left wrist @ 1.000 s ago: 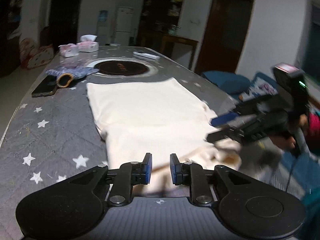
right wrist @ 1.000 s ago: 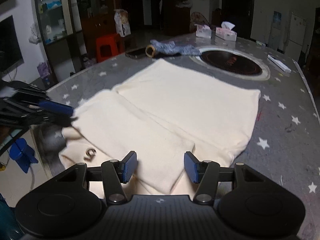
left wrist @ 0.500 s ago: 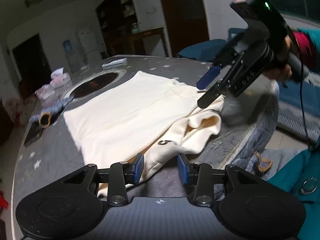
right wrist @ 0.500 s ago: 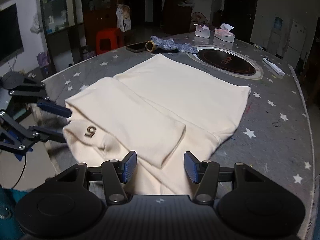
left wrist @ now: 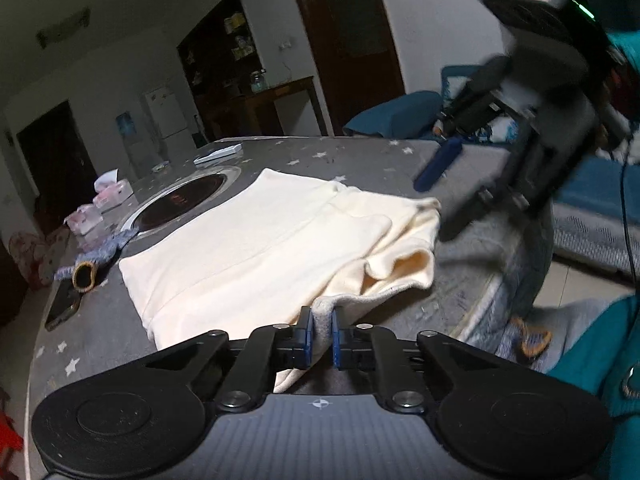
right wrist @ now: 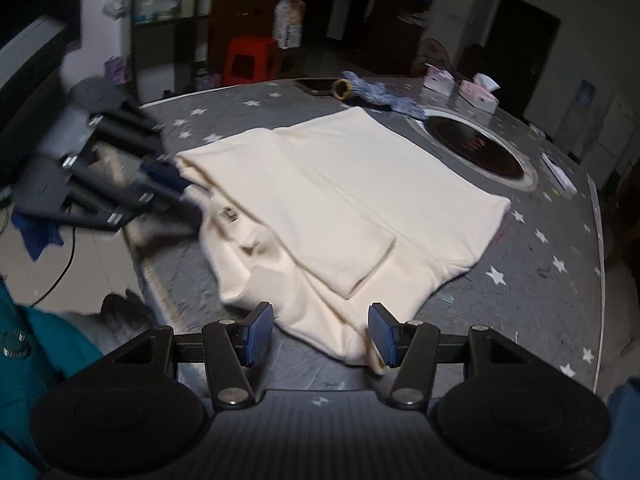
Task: Fold clothes
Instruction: 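Grasp the cream sweatshirt hem with the right gripper while the left gripper holds it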
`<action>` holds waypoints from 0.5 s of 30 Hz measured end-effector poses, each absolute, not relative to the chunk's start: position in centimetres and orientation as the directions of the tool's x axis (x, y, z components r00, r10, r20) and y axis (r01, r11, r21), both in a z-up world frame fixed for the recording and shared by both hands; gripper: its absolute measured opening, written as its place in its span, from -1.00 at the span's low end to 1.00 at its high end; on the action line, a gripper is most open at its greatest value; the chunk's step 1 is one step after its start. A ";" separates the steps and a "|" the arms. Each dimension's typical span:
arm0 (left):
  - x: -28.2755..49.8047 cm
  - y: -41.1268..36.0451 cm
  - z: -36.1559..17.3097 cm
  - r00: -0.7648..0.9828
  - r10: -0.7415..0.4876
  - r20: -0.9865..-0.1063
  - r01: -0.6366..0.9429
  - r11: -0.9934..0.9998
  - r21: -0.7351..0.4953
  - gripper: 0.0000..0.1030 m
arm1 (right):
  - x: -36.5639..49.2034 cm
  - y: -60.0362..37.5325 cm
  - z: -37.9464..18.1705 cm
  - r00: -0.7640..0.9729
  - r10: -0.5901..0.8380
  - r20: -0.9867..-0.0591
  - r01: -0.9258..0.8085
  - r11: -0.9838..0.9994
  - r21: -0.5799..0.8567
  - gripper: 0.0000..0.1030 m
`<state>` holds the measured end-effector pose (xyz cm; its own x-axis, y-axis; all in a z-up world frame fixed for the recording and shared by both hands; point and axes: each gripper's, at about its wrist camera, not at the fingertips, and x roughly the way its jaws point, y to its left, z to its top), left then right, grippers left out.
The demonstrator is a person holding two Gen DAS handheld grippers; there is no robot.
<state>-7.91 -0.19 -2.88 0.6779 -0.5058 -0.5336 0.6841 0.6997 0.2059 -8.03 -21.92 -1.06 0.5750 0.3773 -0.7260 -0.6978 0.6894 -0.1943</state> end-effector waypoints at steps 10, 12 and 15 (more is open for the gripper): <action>-5.0 0.2 -1.2 0.675 -0.535 -0.508 0.670 0.733 0.118 -0.82 | -8.2 -20.1 -2.3 0.616 0.392 -0.683 -0.720 0.632 -0.286 0.05; -4.5 0.3 -1.1 0.668 -0.541 -0.511 0.671 0.735 0.099 -0.82 | -8.2 -19.7 -2.6 0.624 0.395 -0.674 -0.723 0.621 -0.304 0.01; -4.2 0.5 -1.2 0.656 -0.548 -0.520 0.674 0.735 0.075 -0.82 | -8.1 -19.2 -3.0 0.633 0.400 -0.663 -0.725 0.606 -0.326 -0.04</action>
